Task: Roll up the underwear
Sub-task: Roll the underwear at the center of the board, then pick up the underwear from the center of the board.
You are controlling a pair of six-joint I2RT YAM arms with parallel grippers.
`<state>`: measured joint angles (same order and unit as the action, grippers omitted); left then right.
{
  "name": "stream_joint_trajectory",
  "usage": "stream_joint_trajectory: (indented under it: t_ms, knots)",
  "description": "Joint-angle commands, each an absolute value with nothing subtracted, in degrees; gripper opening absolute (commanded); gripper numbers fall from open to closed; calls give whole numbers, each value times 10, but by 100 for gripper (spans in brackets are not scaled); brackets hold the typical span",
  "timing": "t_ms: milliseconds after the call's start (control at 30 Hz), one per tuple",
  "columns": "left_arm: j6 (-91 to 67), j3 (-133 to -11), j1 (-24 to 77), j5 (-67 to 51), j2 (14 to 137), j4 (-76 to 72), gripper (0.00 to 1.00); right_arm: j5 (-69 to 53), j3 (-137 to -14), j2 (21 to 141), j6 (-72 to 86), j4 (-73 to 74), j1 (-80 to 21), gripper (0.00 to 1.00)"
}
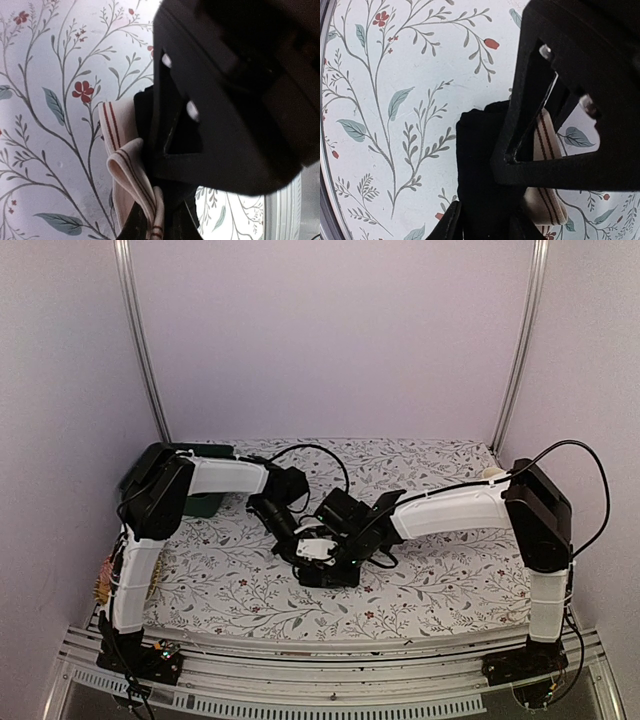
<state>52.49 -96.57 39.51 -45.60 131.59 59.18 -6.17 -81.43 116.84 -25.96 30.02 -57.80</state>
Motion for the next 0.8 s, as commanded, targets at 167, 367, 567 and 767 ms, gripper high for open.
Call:
stream_joint_trajectory:
  t_ms: [167, 367, 567, 767]
  knots:
    - [515, -942, 424, -442, 1289, 608, 0, 23, -710, 1045, -178, 223, -528, 64]
    - [429, -914, 374, -437, 1201, 546, 0, 70, -617, 918, -132, 171, -529, 99]
    - [323, -908, 286, -399, 1098, 483, 0, 157, -571, 852, -70, 132, -529, 99]
    - [284, -943, 126, -357, 1052, 483, 0, 194, -604, 918, 32, 165, -528, 99]
